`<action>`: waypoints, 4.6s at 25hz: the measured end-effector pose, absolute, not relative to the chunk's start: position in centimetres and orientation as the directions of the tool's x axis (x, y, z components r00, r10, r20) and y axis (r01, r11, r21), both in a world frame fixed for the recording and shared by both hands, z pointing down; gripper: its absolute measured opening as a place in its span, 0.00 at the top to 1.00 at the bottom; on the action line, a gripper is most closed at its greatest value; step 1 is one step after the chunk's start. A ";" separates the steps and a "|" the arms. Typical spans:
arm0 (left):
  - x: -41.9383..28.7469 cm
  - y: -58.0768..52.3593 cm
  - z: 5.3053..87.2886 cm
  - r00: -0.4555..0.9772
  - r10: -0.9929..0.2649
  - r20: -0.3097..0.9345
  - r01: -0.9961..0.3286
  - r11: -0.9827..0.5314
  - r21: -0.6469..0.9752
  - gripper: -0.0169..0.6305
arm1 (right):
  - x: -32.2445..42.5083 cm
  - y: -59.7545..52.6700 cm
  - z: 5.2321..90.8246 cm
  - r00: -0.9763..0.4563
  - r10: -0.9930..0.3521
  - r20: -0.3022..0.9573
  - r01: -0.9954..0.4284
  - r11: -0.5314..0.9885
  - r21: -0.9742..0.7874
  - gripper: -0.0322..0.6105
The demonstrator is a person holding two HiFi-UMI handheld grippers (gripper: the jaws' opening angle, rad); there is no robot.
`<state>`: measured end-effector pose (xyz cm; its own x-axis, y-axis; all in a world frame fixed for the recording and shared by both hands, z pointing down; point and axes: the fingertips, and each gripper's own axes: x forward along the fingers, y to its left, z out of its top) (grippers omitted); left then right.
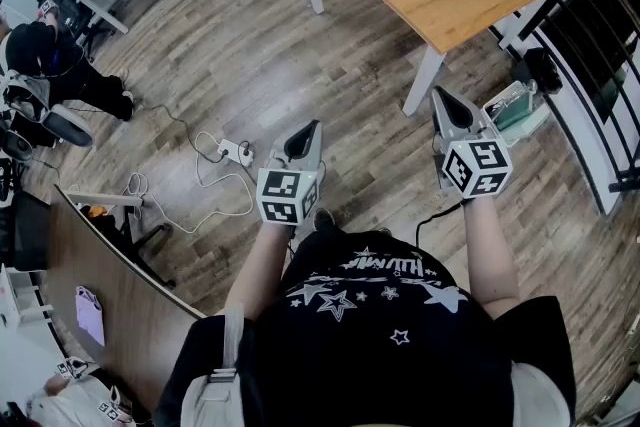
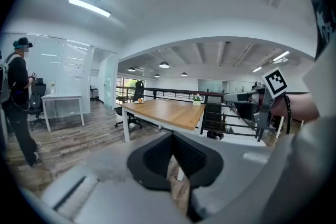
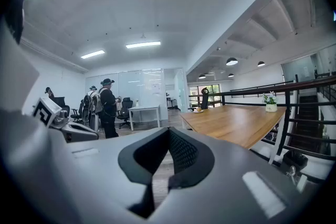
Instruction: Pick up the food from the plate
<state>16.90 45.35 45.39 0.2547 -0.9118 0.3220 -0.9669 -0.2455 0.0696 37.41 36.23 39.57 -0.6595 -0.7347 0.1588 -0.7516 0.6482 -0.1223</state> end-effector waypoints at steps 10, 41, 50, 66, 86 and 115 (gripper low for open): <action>19.1 46.3 45.1 0.259 -0.909 0.328 -0.965 -0.256 0.054 0.97 | 39.0 37.2 39.8 -0.675 -0.720 0.158 -0.737 0.664 -0.122 0.95; 16.4 38.9 49.4 0.279 -0.900 0.334 -0.959 -0.241 0.149 0.97 | 37.1 29.8 45.3 -0.656 -0.712 0.251 -0.751 0.649 -0.123 0.95; 6.4 30.5 49.8 0.276 -0.891 0.360 -0.958 -0.223 0.183 0.97 | 26.3 20.0 44.5 -0.665 -0.700 0.260 -0.743 0.654 -0.142 0.95; -6.5 23.9 50.3 0.259 -0.900 0.352 -0.954 -0.182 0.237 0.97 | 15.6 12.4 45.0 -0.645 -0.692 0.324 -0.751 0.652 -0.104 0.95; -14.4 16.7 51.1 0.206 -0.912 0.356 -0.960 -0.118 0.252 0.97 | 6.1 -0.2 45.5 -0.695 -0.653 0.299 -0.708 0.693 -0.133 0.95; -20.9 -15.5 48.8 0.191 -0.902 0.386 -0.972 -0.120 0.200 0.97 | 0.7 -35.3 46.5 -0.645 -0.700 0.307 -0.762 0.620 -0.187 0.95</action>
<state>-20.92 -15.48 48.80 0.1913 -0.9023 0.3863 -0.9723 -0.1204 0.2003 0.72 -35.30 46.51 -0.6447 -0.7000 0.3072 -0.7621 0.6198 -0.1872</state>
